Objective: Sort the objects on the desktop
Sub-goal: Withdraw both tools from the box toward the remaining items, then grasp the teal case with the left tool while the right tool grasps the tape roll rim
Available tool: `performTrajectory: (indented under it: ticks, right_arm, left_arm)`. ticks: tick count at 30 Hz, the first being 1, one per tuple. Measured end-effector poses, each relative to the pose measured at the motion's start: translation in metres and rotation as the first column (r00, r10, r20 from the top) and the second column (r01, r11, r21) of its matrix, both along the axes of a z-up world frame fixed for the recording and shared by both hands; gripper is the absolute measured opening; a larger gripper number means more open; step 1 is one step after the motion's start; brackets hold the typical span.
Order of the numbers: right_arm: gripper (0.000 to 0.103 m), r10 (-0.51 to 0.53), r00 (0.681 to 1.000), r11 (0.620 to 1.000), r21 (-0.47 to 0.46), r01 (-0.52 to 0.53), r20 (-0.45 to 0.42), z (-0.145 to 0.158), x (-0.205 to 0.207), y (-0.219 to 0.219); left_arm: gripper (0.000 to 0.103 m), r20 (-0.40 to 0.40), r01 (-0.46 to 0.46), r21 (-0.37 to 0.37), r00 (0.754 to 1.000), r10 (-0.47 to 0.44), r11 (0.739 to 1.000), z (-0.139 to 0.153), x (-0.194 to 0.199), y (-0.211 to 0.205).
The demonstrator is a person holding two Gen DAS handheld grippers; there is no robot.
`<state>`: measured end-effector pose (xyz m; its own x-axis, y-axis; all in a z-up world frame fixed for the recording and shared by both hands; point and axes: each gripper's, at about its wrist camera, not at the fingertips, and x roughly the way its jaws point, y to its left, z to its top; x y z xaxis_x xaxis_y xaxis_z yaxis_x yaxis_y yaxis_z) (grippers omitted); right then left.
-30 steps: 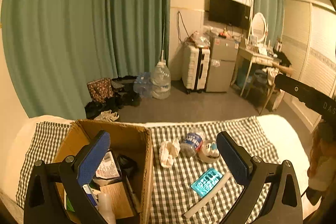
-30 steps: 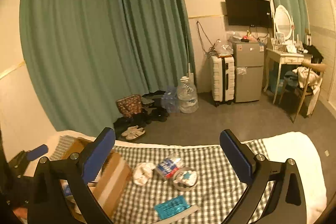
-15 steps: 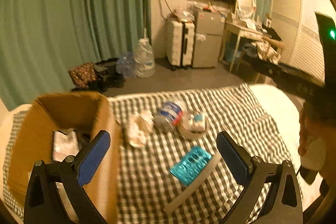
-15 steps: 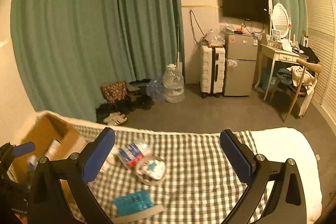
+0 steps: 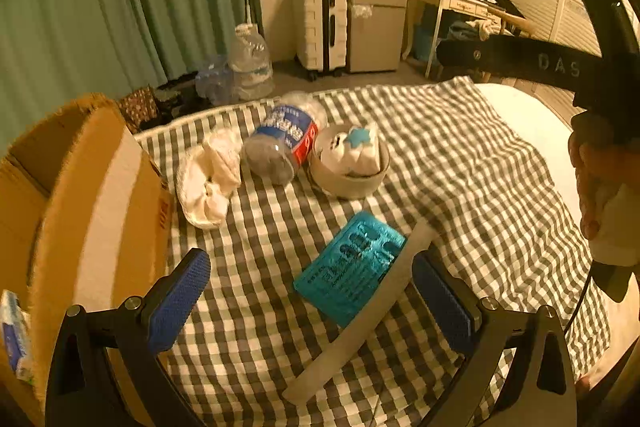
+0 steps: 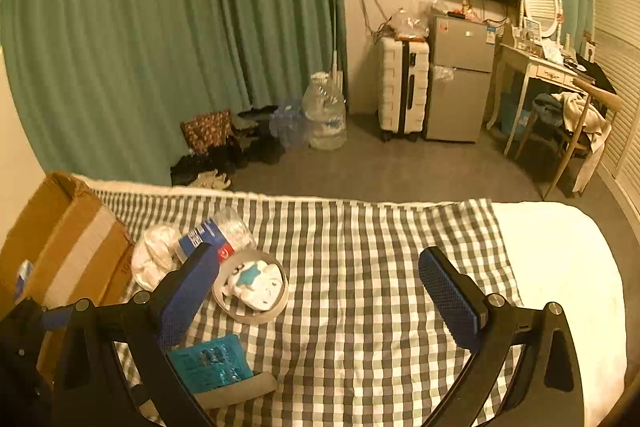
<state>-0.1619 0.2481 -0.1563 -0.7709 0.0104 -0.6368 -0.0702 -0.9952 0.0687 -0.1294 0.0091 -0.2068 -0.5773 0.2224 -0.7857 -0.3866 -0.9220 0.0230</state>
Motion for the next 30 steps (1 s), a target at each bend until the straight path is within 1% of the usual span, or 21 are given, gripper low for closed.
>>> performTrajectory:
  ticks: [1,3,5,7,9,12,14,17,18,20,21,23,24,26,27,28,29,30]
  right_arm:
    - [0.100,0.005,1.000,1.000,0.009,-0.005,0.014,-0.005,-0.003,-0.001]
    - [0.095,0.012,0.998,1.000,0.023,-0.013,0.058,-0.019,-0.011,-0.001]
    - [0.073,0.013,0.993,1.000,0.024,-0.016,0.115,-0.035,-0.019,-0.001]
    - [0.063,0.019,0.984,1.000,0.018,-0.022,0.175,-0.050,-0.027,-0.005]
    - [0.061,0.052,0.975,0.999,0.003,-0.054,0.214,-0.060,-0.032,-0.012]
    - [0.060,0.098,0.967,0.994,0.020,-0.106,0.235,-0.068,-0.037,-0.032]
    - [0.055,0.112,0.959,0.992,0.019,-0.121,0.260,-0.075,-0.042,-0.038]
    - [0.049,0.111,0.947,0.992,0.024,-0.124,0.300,-0.087,-0.049,-0.043]
    - [0.049,0.106,0.945,0.992,0.037,-0.123,0.309,-0.091,-0.051,-0.044]
    - [0.049,0.096,0.943,0.993,0.035,-0.113,0.318,-0.094,-0.052,-0.042]
    - [0.047,0.094,0.938,0.994,0.028,-0.109,0.335,-0.097,-0.054,-0.041]
    - [0.043,0.092,0.923,0.994,0.015,-0.106,0.373,-0.102,-0.056,-0.039]
    - [0.041,0.095,0.914,0.994,0.010,-0.107,0.394,-0.108,-0.058,-0.039]
    - [0.038,0.103,0.907,0.993,0.012,-0.118,0.409,-0.116,-0.059,-0.039]
    - [0.035,0.102,0.908,0.992,0.021,-0.121,0.407,-0.117,-0.059,-0.040]
    - [0.026,0.102,0.910,0.992,0.022,-0.121,0.403,-0.115,-0.059,-0.040]
    - [0.019,0.103,0.910,0.993,0.020,-0.120,0.401,-0.113,-0.059,-0.039]
    - [0.017,0.105,0.913,0.993,0.014,-0.120,0.394,-0.109,-0.058,-0.037]
  left_arm:
    - [0.103,0.012,-0.001,0.001,1.000,0.001,1.000,-0.004,-0.001,-0.001]
    - [0.103,0.040,0.000,-0.002,0.999,0.000,1.000,-0.015,-0.004,0.000]
    - [0.103,0.068,0.005,-0.003,0.998,-0.004,1.000,-0.027,-0.006,0.001]
    - [0.103,0.099,0.009,0.000,0.995,-0.009,1.000,-0.037,-0.007,0.001]
    - [0.103,0.120,0.014,0.000,0.993,-0.014,1.000,-0.044,-0.009,0.001]
    - [0.102,0.146,0.017,0.008,0.989,-0.018,1.000,-0.053,-0.010,0.000]
    - [0.099,0.163,0.023,0.009,0.986,-0.025,1.000,-0.058,-0.010,0.000]
    - [0.091,0.194,0.030,-0.011,0.981,-0.027,1.000,-0.068,-0.009,0.002]
    - [0.087,0.211,0.030,-0.009,0.977,-0.028,0.999,-0.072,-0.009,0.002]
    - [0.082,0.254,0.037,0.022,0.966,-0.042,0.999,-0.078,-0.009,0.003]
    - [0.080,0.263,0.041,0.028,0.964,-0.046,0.999,-0.080,-0.008,0.004]
    - [0.080,0.252,0.054,0.010,0.966,-0.055,0.998,-0.084,-0.006,0.008]
    - [0.078,0.248,0.056,0.008,0.967,-0.057,0.998,-0.084,-0.006,0.008]
    - [0.069,0.249,0.055,0.028,0.967,-0.061,0.998,-0.084,-0.006,0.006]
    - [0.058,0.255,0.061,0.045,0.965,-0.070,0.997,-0.083,-0.005,0.006]
    - [0.049,0.260,0.071,0.064,0.962,-0.085,0.995,-0.081,-0.004,0.006]
    - [0.049,0.260,0.076,0.061,0.962,-0.089,0.995,-0.080,-0.003,0.007]
    - [0.047,0.257,0.080,0.052,0.962,-0.091,0.995,-0.080,-0.002,0.008]
